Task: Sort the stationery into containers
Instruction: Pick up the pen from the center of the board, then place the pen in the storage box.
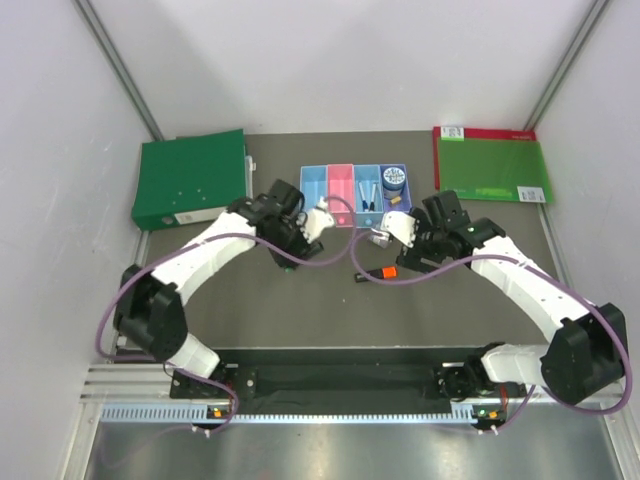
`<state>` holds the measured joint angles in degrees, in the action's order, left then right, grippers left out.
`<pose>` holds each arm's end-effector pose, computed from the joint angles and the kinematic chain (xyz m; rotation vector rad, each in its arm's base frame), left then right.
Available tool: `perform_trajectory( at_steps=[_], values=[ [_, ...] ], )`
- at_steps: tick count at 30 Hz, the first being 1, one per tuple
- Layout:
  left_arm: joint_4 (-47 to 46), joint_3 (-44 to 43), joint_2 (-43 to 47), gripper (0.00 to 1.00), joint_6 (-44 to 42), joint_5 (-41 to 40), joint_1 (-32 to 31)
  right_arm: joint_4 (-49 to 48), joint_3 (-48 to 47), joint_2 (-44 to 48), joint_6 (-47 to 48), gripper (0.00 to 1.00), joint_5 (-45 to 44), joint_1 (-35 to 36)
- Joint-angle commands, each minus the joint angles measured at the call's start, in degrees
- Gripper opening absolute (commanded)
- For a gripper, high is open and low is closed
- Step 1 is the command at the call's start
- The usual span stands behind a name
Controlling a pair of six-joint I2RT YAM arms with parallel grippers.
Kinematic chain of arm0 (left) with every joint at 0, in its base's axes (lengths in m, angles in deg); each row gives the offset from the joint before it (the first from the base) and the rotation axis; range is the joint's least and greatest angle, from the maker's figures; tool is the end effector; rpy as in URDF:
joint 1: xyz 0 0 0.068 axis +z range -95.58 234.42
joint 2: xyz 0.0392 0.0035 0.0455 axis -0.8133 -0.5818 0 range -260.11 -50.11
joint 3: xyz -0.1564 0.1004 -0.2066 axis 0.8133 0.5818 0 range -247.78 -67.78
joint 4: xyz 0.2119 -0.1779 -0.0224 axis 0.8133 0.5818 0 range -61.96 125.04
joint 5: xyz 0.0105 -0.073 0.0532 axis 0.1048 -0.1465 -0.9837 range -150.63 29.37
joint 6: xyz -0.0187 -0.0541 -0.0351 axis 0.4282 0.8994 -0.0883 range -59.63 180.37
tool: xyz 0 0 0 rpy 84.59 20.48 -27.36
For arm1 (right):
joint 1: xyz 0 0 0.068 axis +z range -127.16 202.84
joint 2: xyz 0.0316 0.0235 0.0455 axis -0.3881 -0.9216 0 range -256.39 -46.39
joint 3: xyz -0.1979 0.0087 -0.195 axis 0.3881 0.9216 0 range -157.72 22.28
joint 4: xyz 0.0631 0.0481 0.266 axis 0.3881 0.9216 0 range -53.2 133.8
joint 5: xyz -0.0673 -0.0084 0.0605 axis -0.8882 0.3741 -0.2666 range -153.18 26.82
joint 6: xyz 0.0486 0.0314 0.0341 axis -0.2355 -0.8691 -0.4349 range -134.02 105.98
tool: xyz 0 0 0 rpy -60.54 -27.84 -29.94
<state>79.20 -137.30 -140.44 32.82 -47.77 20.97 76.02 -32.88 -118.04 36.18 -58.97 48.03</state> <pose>0.2662 -0.1902 0.2257 1.4746 2.4040 -0.3406 0.2475 0.1208 0.2470 -1.5766 1.9930 -0.0785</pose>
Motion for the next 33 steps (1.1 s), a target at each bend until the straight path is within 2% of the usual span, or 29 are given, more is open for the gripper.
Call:
perform_trajectory(
  at_steps=[1, 5, 11, 21, 33],
  values=[
    [-4.56, -5.62, 6.65, 0.00, 4.43, 1.28, 4.44, -0.29, 0.14, -0.59, 2.63, 0.87, 1.07, 1.70],
    [-9.84, -8.61, 5.87, 0.00, 10.14, 2.68, 11.28, -0.55, -0.04, -1.73, 3.33, 0.87, 0.28, 4.16],
    [-13.71, -15.64, -3.27, 0.00, 20.15, 7.26, 18.06, -1.08, -0.48, -4.01, 4.47, 0.86, -0.78, 7.67],
    [-18.37, -30.75, -19.36, 0.00, 30.36, 16.92, 18.51, -1.61, -2.67, -10.16, 5.70, 0.85, 0.01, 11.81],
    [-19.95, -37.71, -30.26, 0.00, 34.05, 16.67, 18.51, -1.87, -10.67, -22.03, 5.09, 0.81, 2.38, 13.83]
  ],
)
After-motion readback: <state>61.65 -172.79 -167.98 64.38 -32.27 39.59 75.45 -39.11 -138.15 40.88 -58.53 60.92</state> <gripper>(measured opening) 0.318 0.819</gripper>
